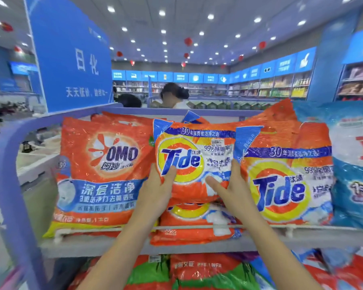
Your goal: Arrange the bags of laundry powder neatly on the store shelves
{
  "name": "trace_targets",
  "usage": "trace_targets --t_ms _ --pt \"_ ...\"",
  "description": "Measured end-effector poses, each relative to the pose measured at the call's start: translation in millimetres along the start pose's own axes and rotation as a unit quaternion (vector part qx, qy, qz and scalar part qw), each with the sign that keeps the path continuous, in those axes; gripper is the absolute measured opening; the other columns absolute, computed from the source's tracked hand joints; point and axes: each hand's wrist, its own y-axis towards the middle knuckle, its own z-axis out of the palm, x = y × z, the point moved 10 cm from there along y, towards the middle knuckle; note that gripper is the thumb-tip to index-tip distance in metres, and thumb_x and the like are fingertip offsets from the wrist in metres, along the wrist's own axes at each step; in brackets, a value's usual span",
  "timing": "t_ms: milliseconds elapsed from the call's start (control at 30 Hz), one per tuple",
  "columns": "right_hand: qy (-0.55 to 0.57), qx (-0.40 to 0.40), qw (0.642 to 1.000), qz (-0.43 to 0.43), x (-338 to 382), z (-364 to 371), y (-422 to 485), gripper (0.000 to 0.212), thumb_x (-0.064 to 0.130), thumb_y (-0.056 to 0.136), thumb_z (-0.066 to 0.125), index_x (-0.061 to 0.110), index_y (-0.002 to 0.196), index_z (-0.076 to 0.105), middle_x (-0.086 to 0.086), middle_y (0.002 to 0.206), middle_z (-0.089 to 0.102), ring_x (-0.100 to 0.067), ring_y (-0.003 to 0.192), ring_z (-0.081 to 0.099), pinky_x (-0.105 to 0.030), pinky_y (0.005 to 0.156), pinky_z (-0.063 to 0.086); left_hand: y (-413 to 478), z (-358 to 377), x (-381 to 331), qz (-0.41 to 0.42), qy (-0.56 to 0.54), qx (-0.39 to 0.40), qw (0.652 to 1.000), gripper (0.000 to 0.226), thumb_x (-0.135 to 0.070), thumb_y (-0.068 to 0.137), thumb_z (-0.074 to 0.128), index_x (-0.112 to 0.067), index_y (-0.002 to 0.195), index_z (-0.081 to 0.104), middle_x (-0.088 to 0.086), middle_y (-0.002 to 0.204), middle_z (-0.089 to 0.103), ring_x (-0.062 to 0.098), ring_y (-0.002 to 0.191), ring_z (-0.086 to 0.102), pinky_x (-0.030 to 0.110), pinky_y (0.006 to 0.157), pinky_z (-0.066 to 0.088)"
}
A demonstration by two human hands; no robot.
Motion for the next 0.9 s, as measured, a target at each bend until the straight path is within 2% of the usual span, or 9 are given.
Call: trace_targets --t_ms 100,200,300,367,500,567,633,767,900 --pt "-0.006 -0.022 1.000 0.009 -4.4 3.6 14.4 0.061 0.031 0.088 0.061 0.023 0.139 0.030 0.016 0.129 0.046 -0.003 0.117 0.045 -0.004 0.083 0.033 11.2 1.4 -8.1 0.011 0.022 -0.019 1.000 0.071 -0.065 0.084 0.035 -0.022 0.140 0.032 0.000 0.138 0.050 0.028 0.127 0.044 0.046 0.105 0.034" --pt "-0.063 -0.069 0.995 0.039 -15.3 4.6 16.9 0.054 0.040 0.095 0.043 0.015 0.140 0.029 -0.004 0.142 0.044 -0.022 0.128 0.043 -0.027 0.098 0.035 16.0 2.5 -10.0 0.016 0.088 -0.039 0.995 0.062 -0.055 0.090 0.038 -0.014 0.137 0.032 0.010 0.126 0.058 0.036 0.115 0.052 0.044 0.095 0.041" --pt "-0.174 -0.100 0.977 0.068 -24.0 3.1 6.8 0.053 0.042 0.095 0.038 0.005 0.134 0.034 -0.020 0.132 0.051 -0.036 0.119 0.047 -0.041 0.092 0.040 3.3 4.2 -9.8 0.024 0.121 -0.062 0.990 0.066 -0.049 0.091 0.043 -0.011 0.141 0.022 0.016 0.131 0.052 0.039 0.116 0.049 0.045 0.092 0.040" --pt "-0.229 -0.114 0.965 0.064 -21.1 -2.0 0.5 0.053 0.037 0.094 0.043 0.003 0.134 0.035 -0.021 0.127 0.053 -0.037 0.116 0.048 -0.041 0.087 0.040 -12.4 -4.2 -22.7 0.072 0.130 -0.126 0.981 0.063 -0.042 0.091 0.050 -0.013 0.141 0.024 0.014 0.135 0.042 0.035 0.113 0.048 0.044 0.088 0.041" --pt "-0.184 -0.160 0.968 0.051 -13.0 -12.9 -10.0 0.058 0.032 0.090 0.056 0.007 0.137 0.034 -0.013 0.130 0.051 -0.032 0.119 0.049 -0.041 0.091 0.042 -29.5 -5.2 -53.9 0.265 0.234 -0.234 0.906 0.045 -0.016 0.088 0.057 -0.016 0.129 0.038 0.021 0.123 0.047 0.037 0.106 0.052 0.044 0.080 0.052" --pt "-0.183 -0.211 0.960 0.000 -0.3 -17.5 -16.1 0.051 0.026 0.088 0.059 0.009 0.131 0.037 -0.015 0.130 0.048 -0.030 0.121 0.044 -0.044 0.096 0.043 -20.0 10.2 -49.1 0.271 0.253 -0.188 0.910 0.038 -0.026 0.092 0.044 -0.021 0.129 0.042 0.020 0.136 0.041 0.038 0.123 0.042 0.049 0.082 0.053" --pt "-0.211 -0.226 0.948 -0.080 16.0 -14.3 -15.2 0.047 0.027 0.088 0.051 0.012 0.130 0.035 -0.018 0.135 0.043 -0.028 0.125 0.037 -0.044 0.103 0.036 -9.0 24.3 -38.1 0.215 0.267 -0.121 0.932 0.053 -0.050 0.091 0.029 -0.028 0.139 0.038 0.009 0.153 0.023 0.033 0.140 0.020 0.048 0.085 0.052" --pt "-0.281 -0.083 0.946 -0.142 11.7 17.2 9.2 0.060 0.049 0.094 0.025 0.014 0.143 0.033 -0.013 0.152 0.028 -0.026 0.140 0.023 -0.033 0.115 0.008 -1.1 33.7 -29.5 0.192 0.289 -0.075 0.935 0.073 -0.073 0.082 0.007 -0.039 0.146 0.011 -0.002 0.158 -0.003 0.030 0.145 0.005 0.049 0.098 0.041" --pt "-0.300 -0.039 0.944 -0.130 -0.4 24.6 16.2 0.064 0.053 0.092 0.015 0.023 0.147 0.019 -0.002 0.156 0.015 -0.017 0.145 0.011 -0.026 0.116 -0.004 1.2 34.1 -24.6 0.197 0.273 -0.058 0.940 0.072 -0.070 0.081 0.012 -0.041 0.146 0.003 -0.005 0.157 -0.013 0.029 0.145 0.004 0.046 0.110 0.027"
